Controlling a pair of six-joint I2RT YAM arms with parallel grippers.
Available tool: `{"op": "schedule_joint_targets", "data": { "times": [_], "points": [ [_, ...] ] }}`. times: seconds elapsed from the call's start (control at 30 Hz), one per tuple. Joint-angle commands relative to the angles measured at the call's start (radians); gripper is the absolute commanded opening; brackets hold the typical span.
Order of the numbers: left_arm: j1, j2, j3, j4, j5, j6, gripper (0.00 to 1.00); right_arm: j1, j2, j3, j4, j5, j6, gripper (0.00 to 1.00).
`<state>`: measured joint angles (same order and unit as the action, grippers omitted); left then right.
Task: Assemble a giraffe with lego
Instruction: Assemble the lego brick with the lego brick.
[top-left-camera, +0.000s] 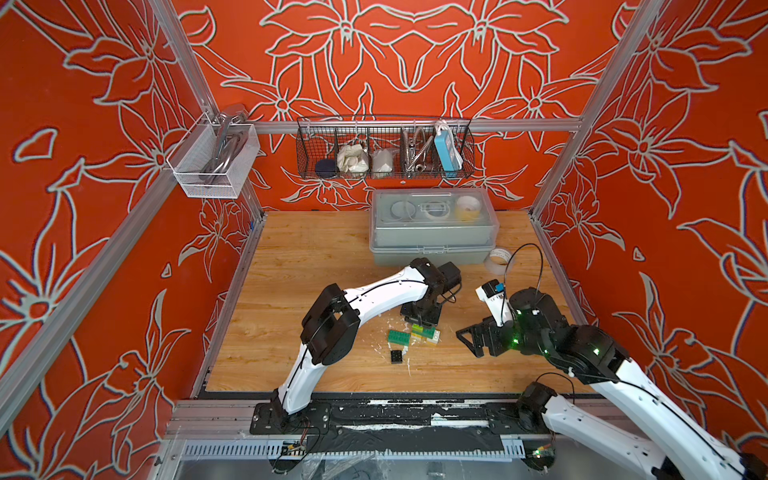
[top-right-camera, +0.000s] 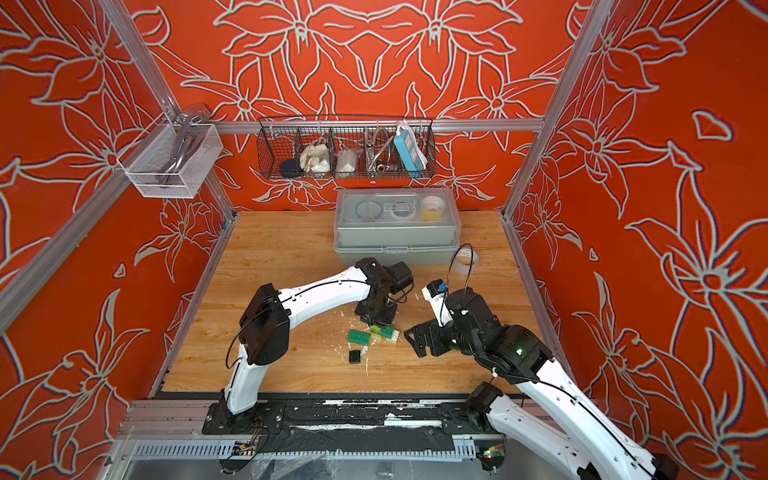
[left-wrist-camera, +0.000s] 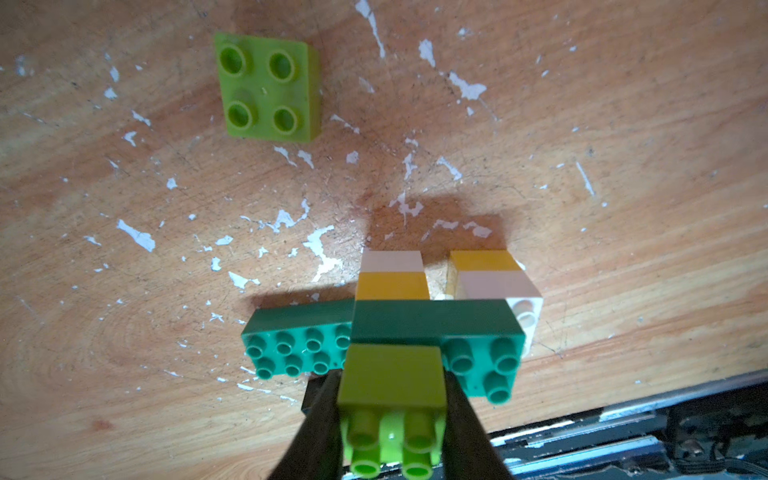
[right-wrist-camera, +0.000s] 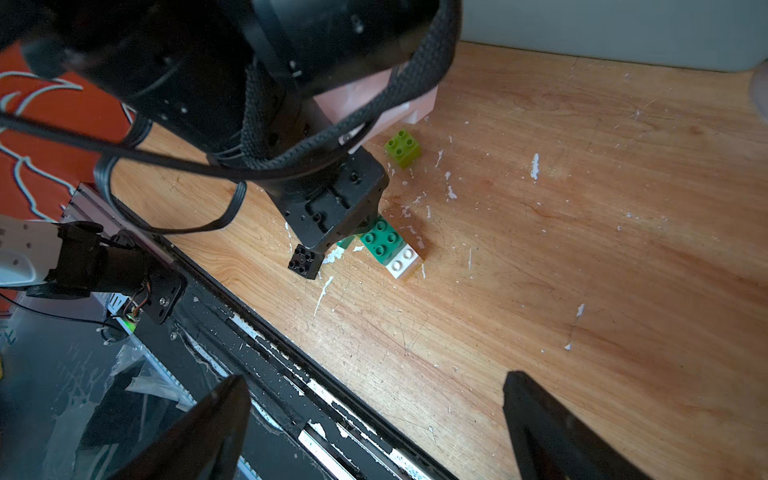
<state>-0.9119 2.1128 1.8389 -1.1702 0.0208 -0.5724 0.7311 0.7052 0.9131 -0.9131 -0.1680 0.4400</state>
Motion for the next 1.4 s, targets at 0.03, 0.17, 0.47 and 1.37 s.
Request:
{"op": "schedule_joint_targets", "data": {
  "times": [0.03, 0.17, 0.47, 1.37],
  "points": [
    [-0.007, 0.039, 0.027, -0.043, -0.012, 0.012, 0.32, -0.010, -0.018, 0.017, -0.022, 0.015, -0.009, 1.00],
    [-0.007, 0.065, 0.042, -0.059, -0.007, 0.021, 0.32, -0.014, -0.023, 0.017, -0.022, 0.016, -0.011, 1.00],
    [-0.007, 0.101, 0.033, -0.051, 0.025, 0.019, 0.32, -0.020, -0.036, 0.016, -0.024, 0.017, -0.014, 1.00],
    [0.017, -0.097, 0.087, -0.079, -0.040, -0.035, 0.62, -0.035, 0.066, 0.083, -0.095, 0.044, -0.047, 1.00]
  ]
}}
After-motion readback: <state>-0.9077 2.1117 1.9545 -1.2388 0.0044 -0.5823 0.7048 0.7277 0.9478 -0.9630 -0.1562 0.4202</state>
